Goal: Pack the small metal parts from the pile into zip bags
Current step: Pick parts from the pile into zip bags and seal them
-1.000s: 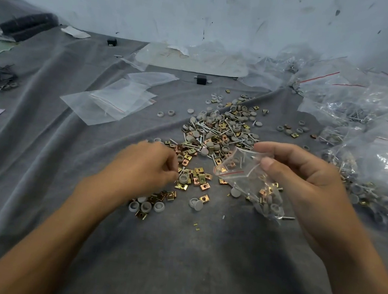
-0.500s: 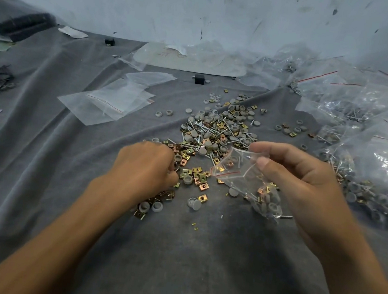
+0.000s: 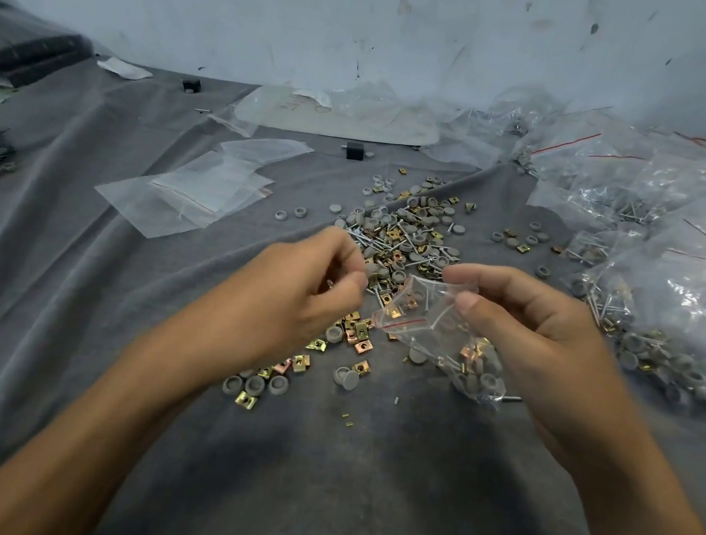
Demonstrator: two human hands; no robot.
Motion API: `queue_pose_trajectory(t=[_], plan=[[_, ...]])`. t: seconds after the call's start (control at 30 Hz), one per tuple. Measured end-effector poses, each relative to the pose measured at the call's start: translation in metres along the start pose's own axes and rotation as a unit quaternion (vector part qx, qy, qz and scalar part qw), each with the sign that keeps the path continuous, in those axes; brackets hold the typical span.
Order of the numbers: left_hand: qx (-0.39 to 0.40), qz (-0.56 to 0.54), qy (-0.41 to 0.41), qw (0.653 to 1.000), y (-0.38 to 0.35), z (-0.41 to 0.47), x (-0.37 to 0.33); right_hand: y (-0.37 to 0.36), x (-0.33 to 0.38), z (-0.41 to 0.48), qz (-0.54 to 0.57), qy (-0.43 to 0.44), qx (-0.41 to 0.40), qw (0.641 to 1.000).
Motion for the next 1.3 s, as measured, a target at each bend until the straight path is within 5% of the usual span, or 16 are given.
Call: queue_pose_trajectory(t=[0.2,0.4,0.53,0.7,0.97,1.13,1.3], plan=[[0.010,0.075,-0.092,0.993,-0.019,-0.002,-0.022,-0.003,0.002,0.000,0.014,-0.001,0.006,1.000],[-0.093,-0.004,-0.101,0.991,-0.011,0.002,-0.015,0.004,0.002,0.001,0.058,0.006,0.014,0.998],[-0.016,-0.096,-0.100,0.990,-0.012,0.004,-0.020,0.007,0.002,0.001,0.143,0.007,0.062,0.988],[-0.012,-0.229,-0.115,0.966,-0.016,0.000,-0.031,0.008,0.008,0.001,0.270,-0.026,0.090,0.958],[-0.094,-0.209,-0.153,0.961,-0.019,-0.008,-0.050,0.004,0.018,-0.004,0.286,-0.038,0.100,0.952],[-0.143,-0.267,-0.123,0.945,-0.013,-0.006,-0.050,0.018,0.032,-0.011,0.077,0.079,0.059,0.992],[-0.171,-0.235,-0.101,0.952,-0.013,-0.006,-0.049,0.013,0.039,-0.017,-0.150,0.158,0.042,0.975]])
Point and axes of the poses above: each hand's wrist, its own z-axis towards the middle knuckle, its own y-axis out of the back of the hand, x = y × z, the point moved 1 cm from there along z, towards the middle knuckle, and after that the axes turned 5 degrees about -y, right-handed, at the moved point
